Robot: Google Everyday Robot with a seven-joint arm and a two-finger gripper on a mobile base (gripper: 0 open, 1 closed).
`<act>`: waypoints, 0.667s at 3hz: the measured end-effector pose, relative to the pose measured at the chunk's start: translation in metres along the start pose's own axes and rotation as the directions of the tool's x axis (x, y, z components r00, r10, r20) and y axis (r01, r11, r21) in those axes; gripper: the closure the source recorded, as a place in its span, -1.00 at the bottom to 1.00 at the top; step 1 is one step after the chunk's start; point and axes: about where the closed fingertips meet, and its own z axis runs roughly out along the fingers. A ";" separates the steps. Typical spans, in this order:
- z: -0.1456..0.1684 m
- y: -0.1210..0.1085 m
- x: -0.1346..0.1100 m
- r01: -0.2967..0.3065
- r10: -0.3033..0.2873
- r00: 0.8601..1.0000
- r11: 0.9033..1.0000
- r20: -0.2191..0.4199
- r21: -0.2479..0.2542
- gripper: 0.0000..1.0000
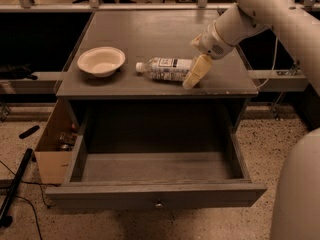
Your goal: Place blue plastic bottle into top drawer
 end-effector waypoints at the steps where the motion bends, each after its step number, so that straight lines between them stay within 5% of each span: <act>1: 0.000 0.000 0.000 0.000 0.000 1.000 1.000 0.000 0.000 -0.55; 2: 0.000 0.000 0.000 0.000 0.000 1.000 1.000 0.000 0.000 -0.10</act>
Offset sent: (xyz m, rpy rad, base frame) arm 0.0000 0.0000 0.0000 0.0000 0.0000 0.0000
